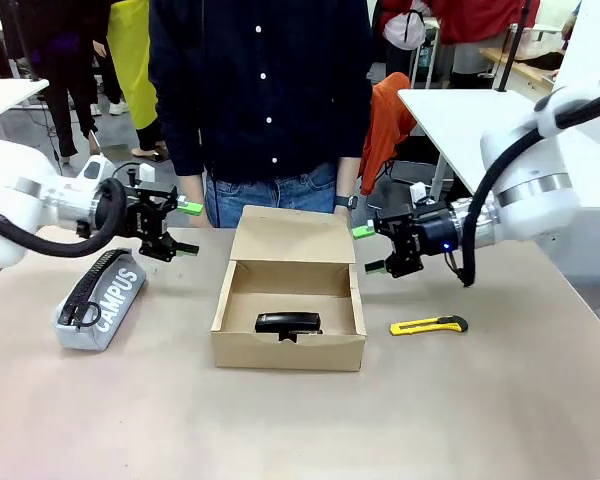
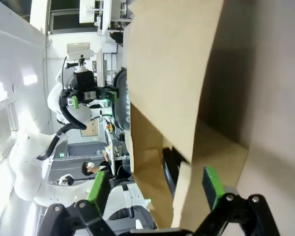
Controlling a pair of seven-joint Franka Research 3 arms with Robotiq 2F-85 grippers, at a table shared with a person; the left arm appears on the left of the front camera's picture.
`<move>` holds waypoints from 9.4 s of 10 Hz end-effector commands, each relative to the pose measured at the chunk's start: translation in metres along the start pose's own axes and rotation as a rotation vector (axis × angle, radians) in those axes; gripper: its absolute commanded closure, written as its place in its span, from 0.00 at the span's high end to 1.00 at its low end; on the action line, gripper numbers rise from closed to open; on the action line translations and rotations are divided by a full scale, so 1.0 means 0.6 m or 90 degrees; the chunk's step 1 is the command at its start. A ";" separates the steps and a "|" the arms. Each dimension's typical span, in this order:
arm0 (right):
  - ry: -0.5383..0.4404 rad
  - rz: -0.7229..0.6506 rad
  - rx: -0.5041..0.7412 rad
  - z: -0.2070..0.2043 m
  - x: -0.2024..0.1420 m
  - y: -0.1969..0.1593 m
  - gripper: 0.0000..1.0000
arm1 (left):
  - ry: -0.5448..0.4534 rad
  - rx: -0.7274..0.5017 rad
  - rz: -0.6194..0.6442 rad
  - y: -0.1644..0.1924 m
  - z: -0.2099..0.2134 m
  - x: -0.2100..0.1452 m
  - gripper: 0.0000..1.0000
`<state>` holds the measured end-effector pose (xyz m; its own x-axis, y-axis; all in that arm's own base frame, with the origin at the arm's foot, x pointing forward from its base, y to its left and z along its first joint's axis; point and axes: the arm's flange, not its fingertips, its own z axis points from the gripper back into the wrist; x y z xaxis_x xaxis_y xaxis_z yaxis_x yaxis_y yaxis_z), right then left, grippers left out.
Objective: Pack the item into the box.
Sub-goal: Close the Mailer Box.
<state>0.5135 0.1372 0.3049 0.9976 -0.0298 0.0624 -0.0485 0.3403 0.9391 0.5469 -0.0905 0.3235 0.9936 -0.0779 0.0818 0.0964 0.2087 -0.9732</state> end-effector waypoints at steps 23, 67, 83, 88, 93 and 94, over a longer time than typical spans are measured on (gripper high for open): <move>-0.128 0.181 0.109 -0.039 0.013 0.029 1.00 | 0.128 0.010 -0.196 -0.063 -0.161 0.048 1.00; -0.124 0.775 0.044 -0.051 -0.143 0.019 1.00 | 0.009 0.071 -0.773 -0.031 -0.142 -0.143 1.00; -0.200 0.524 -0.013 0.127 -0.239 0.109 1.00 | -0.023 0.028 -0.630 -0.117 0.018 -0.265 1.00; -0.388 0.340 -0.043 0.338 -0.311 0.015 1.00 | -0.150 0.080 -0.484 -0.063 0.184 -0.334 1.00; -0.411 0.326 -0.057 0.400 -0.192 -0.009 1.00 | -0.165 0.097 -0.492 -0.055 0.215 -0.293 1.00; -0.411 0.326 -0.057 0.400 -0.192 -0.009 1.00 | -0.165 0.097 -0.492 -0.055 0.215 -0.293 1.00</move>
<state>0.3878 -0.0872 0.3681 0.6328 -0.3827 0.6732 -0.4535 0.5215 0.7227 0.3770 0.0433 0.3652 0.6303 -0.0204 0.7761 0.7414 0.3124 -0.5939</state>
